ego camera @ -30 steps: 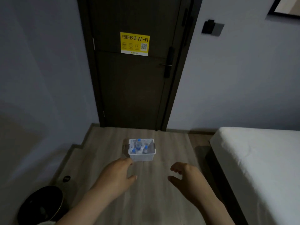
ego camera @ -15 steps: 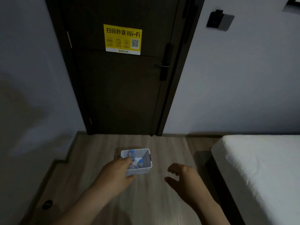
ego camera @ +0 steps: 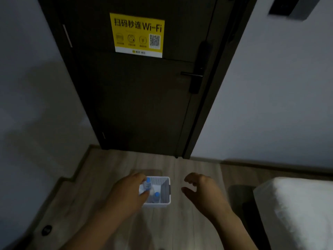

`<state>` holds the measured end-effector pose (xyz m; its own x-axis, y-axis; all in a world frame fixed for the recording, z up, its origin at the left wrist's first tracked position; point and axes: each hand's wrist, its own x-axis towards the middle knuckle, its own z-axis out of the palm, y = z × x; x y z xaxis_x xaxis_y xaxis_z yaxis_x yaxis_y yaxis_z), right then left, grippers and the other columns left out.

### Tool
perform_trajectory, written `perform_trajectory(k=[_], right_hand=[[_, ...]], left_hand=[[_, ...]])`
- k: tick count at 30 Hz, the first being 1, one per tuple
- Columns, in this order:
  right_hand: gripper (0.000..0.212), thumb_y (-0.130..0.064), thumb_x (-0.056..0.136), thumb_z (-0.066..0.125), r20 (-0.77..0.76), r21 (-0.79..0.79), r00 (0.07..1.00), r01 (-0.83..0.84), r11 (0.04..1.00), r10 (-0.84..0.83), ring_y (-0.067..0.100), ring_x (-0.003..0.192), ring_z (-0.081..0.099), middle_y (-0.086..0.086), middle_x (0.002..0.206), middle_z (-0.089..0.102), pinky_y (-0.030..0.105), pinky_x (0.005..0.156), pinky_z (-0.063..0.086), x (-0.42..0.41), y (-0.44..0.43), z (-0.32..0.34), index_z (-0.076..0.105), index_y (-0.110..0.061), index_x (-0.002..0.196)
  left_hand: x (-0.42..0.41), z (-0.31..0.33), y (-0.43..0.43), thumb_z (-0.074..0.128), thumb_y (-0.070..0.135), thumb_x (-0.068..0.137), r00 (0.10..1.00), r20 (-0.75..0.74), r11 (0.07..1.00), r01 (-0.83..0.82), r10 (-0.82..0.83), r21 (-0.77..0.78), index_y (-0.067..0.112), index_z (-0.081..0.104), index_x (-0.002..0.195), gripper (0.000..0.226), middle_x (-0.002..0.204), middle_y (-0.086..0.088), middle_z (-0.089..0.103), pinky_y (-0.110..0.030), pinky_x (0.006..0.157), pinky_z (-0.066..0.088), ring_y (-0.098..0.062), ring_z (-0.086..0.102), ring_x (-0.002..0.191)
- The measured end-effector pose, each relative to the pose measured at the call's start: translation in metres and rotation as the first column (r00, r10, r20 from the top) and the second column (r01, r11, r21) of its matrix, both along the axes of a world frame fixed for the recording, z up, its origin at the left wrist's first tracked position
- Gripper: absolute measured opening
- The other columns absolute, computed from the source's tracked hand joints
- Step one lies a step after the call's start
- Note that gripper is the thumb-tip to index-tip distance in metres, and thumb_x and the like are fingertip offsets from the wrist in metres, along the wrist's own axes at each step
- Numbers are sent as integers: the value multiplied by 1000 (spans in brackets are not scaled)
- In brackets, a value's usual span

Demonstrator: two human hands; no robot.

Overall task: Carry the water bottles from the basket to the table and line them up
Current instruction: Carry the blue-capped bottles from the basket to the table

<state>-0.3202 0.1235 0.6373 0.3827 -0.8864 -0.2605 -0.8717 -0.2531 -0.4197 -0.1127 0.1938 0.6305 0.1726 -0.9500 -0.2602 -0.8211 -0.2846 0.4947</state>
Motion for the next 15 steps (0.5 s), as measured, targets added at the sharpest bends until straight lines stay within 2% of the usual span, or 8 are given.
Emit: perform_trajectory(k=[3,5,8,12,15], right_hand=[[31,-37,91,57,1,32,1000,-19,999,19,0,104,55,-11,121,59,12,83,42,2,-25,-12,55,-31,120],[32,-37,91,58,0,54,1000,-25,998,25,0,105,55,-11,122,59,13,85,42,6,-38,-19,55,-30,121],[35,-38,90,58,-18,80,1000,-15,997,17,0,107,54,-13,123,58,13,87,43,12,-52,-34,54,-30,123],[35,-40,89,59,-43,112,999,24,993,-19,-1,108,54,-14,122,59,14,89,43,24,-65,-62,55,-32,122],[35,-38,88,61,-60,146,998,40,989,-31,-1,108,55,-14,122,60,10,86,39,36,-74,-90,56,-31,122]], left_hand=[[6,-12,-18,62,38,87,999,-5,999,-40,40,37,29,54,110,26,116,8,61,-13,80,44,-7,59,99],[12,-21,-30,60,38,89,999,0,996,-51,51,77,24,54,116,31,121,7,60,-12,83,44,-8,58,104],[23,-34,-47,58,39,90,999,4,992,-52,52,119,21,55,111,28,121,5,61,-11,79,42,-9,60,104],[39,-57,-67,55,36,92,1000,-10,987,-26,28,160,26,52,101,14,118,5,62,-16,86,45,-8,59,101],[55,-85,-77,56,36,91,1000,-6,982,4,-3,189,29,48,90,11,112,6,63,-13,77,41,-5,57,90]])
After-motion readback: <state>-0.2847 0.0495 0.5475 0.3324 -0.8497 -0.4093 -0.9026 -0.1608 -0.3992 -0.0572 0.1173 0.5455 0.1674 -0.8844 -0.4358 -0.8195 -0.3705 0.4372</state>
